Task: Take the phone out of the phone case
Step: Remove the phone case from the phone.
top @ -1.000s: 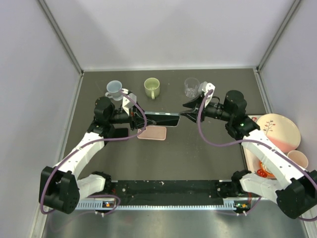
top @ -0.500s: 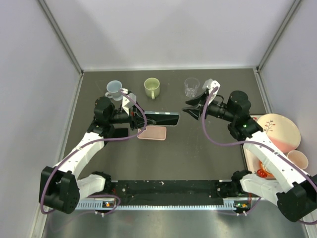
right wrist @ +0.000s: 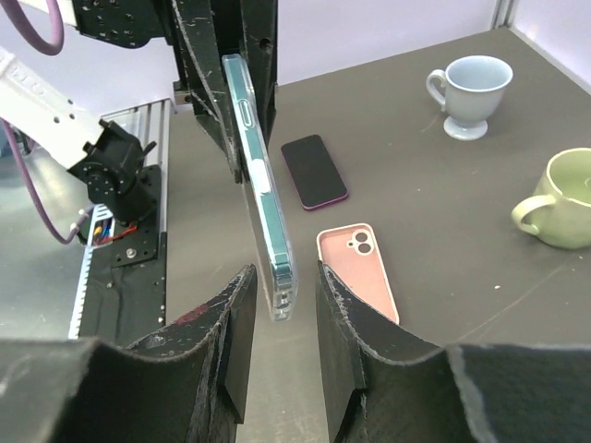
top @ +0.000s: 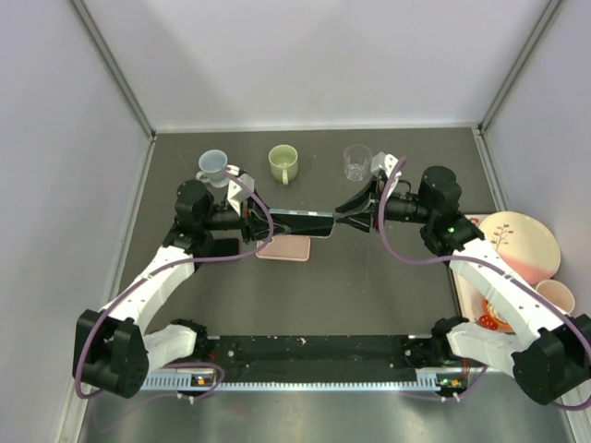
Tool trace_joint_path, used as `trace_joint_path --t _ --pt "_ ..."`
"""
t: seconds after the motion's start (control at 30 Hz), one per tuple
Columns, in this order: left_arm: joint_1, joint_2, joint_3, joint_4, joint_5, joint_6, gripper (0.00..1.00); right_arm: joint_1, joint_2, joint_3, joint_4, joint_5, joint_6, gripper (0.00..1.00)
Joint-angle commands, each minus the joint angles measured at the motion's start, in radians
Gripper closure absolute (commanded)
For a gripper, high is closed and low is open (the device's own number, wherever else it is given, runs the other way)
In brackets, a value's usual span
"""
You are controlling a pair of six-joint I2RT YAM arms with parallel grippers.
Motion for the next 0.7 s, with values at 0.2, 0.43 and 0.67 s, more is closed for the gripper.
trace_joint_path --t 0.2,0.43,0.67 --pt "0.000 -0.020 0.007 0.106 0.040 -0.010 1.00 -0.006 -0.001 0.003 0.088 -0.066 0.030 0.72" --pt "0.000 -0.018 0.005 0.113 0.050 -0.013 1.00 -0.006 0.021 0.009 0.091 -0.122 0.042 0.79" --pt "0.000 -0.020 0.002 0.121 0.054 -0.019 1.00 -0.006 0.024 0.010 0.100 -0.135 0.062 0.98"
